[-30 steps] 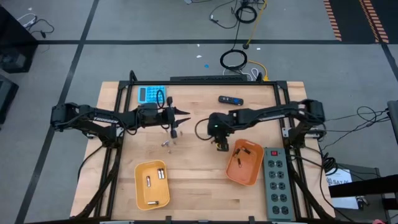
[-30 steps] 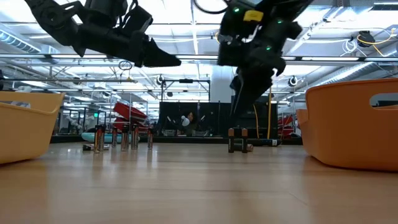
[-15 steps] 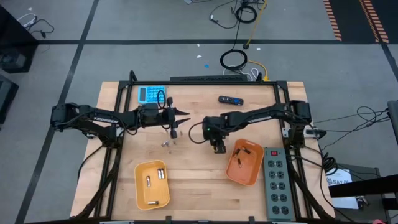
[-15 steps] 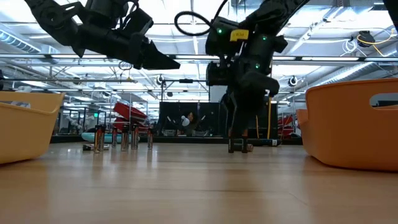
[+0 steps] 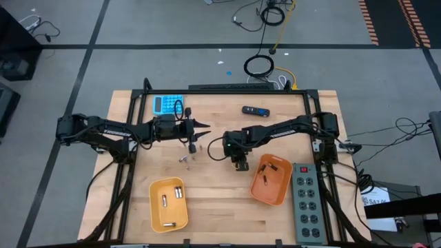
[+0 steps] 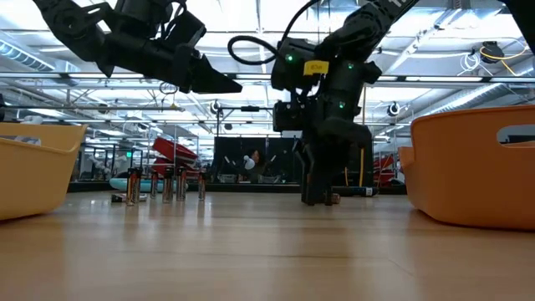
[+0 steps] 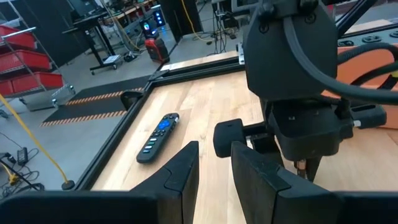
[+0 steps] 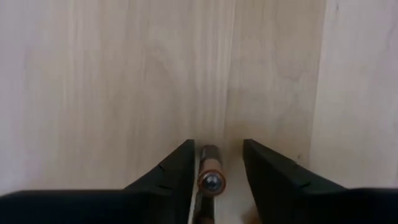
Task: Sort batteries
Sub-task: Put the brown battery into the orange bin
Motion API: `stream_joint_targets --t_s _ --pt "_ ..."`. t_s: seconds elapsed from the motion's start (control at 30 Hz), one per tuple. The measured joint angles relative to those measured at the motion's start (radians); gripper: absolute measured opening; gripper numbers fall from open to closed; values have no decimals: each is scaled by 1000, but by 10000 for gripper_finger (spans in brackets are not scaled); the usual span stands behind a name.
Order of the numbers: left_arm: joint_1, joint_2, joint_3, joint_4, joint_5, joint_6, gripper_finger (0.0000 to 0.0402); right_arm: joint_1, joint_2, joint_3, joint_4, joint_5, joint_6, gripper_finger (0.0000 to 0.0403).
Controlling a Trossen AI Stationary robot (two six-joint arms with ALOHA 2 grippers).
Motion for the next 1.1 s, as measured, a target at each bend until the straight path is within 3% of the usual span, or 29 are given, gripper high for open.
stream_joint_targets --t_s 0.3,0.93,1.1 --pt "0 0 0 1 0 0 105 -1 0 1 -8 2 -24 15" --pt "0 0 0 1 0 0 105 -1 -29 17 -29 50 -53 15" --pt "0 0 0 -4 0 0 105 2 -107 17 -173 44 -125 15"
